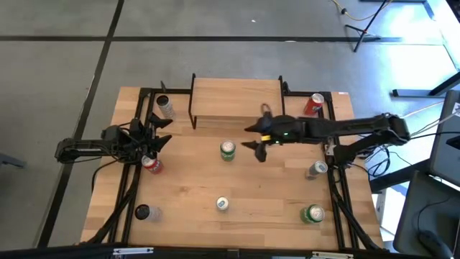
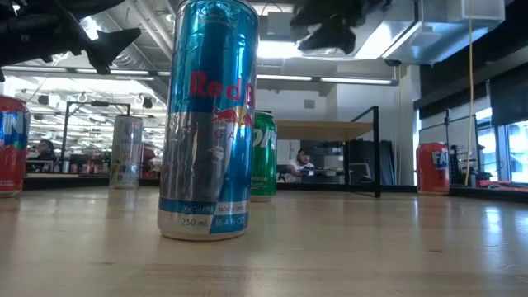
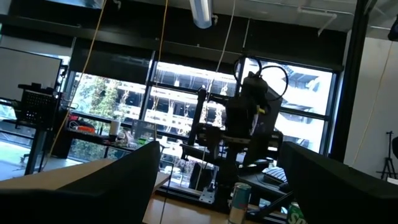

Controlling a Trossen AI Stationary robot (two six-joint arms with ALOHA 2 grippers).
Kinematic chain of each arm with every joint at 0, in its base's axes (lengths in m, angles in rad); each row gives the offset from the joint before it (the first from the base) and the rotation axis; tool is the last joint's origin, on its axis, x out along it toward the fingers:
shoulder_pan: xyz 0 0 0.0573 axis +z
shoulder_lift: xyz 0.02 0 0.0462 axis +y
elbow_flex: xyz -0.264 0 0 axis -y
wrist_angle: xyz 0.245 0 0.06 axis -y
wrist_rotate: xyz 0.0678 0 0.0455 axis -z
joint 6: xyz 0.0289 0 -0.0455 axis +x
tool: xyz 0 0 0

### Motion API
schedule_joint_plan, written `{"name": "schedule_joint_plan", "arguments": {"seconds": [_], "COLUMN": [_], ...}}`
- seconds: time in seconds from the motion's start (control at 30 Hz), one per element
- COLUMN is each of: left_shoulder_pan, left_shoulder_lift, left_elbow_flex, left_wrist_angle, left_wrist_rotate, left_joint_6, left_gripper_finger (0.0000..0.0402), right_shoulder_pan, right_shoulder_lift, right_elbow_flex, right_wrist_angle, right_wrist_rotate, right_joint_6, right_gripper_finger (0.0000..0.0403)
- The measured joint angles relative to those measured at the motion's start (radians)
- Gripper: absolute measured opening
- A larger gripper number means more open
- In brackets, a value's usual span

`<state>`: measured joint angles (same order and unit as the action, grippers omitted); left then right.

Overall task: Place canned beverage on shelf
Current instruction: Put the top green soda can on the shelf

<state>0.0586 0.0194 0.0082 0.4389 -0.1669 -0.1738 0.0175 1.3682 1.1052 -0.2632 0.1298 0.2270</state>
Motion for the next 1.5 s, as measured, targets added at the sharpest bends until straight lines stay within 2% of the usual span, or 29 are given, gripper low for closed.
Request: {"name": "schedule_joint_plan", "arguments": {"seconds": [0.23, 0.43, 0.57, 0.7, 0.9, 1.13, 1.4, 1.5], "left_shoulder_pan": [0.0, 0.0, 0.0, -0.001, -0.001, 0.0, 0.0, 0.0], "left_shoulder_lift": [0.0, 0.0, 0.013, 0.08, 0.26, 0.441, 0.5, 0.498], "left_elbow_flex": [0.0, 0.0, 0.004, 0.049, 0.148, 0.206, 0.209, 0.209], "left_wrist_angle": [0.001, 0.063, 0.06, 0.048, -0.005, -0.008, -0.004, -0.004], "left_wrist_rotate": [0.008, 0.08, 0.041, 0.027, 0.027, 0.052, 0.057, 0.057], "left_joint_6": [-0.008, -0.103, -0.18, -0.176, -0.135, -0.139, -0.165, -0.16], "left_gripper_finger": [0.0327, 0.0327, 0.0327, 0.0327, 0.0327, 0.0327, 0.0327, 0.0327], "right_shoulder_pan": [0.001, 0.002, -0.006, -0.022, -0.04, -0.037, -0.038, -0.037], "right_shoulder_lift": [0.119, 0.135, 0.155, 0.21, 0.312, 0.399, 0.462, 0.464], "right_elbow_flex": [0.094, 0.101, 0.103, 0.103, 0.102, 0.102, 0.101, 0.101], "right_wrist_angle": [-0.089, -0.056, -0.037, -0.006, 0.094, 0.102, 0.106, 0.119], "right_wrist_rotate": [0.043, 0.035, -0.01, -0.041, -0.095, -0.097, -0.097, -0.096], "right_joint_6": [-0.05, -0.035, -0.025, -0.026, -0.046, -0.074, -0.081, -0.082], "right_gripper_finger": [0.0345, 0.0355, 0.0355, 0.0356, 0.0356, 0.0356, 0.0355, 0.0338]}}
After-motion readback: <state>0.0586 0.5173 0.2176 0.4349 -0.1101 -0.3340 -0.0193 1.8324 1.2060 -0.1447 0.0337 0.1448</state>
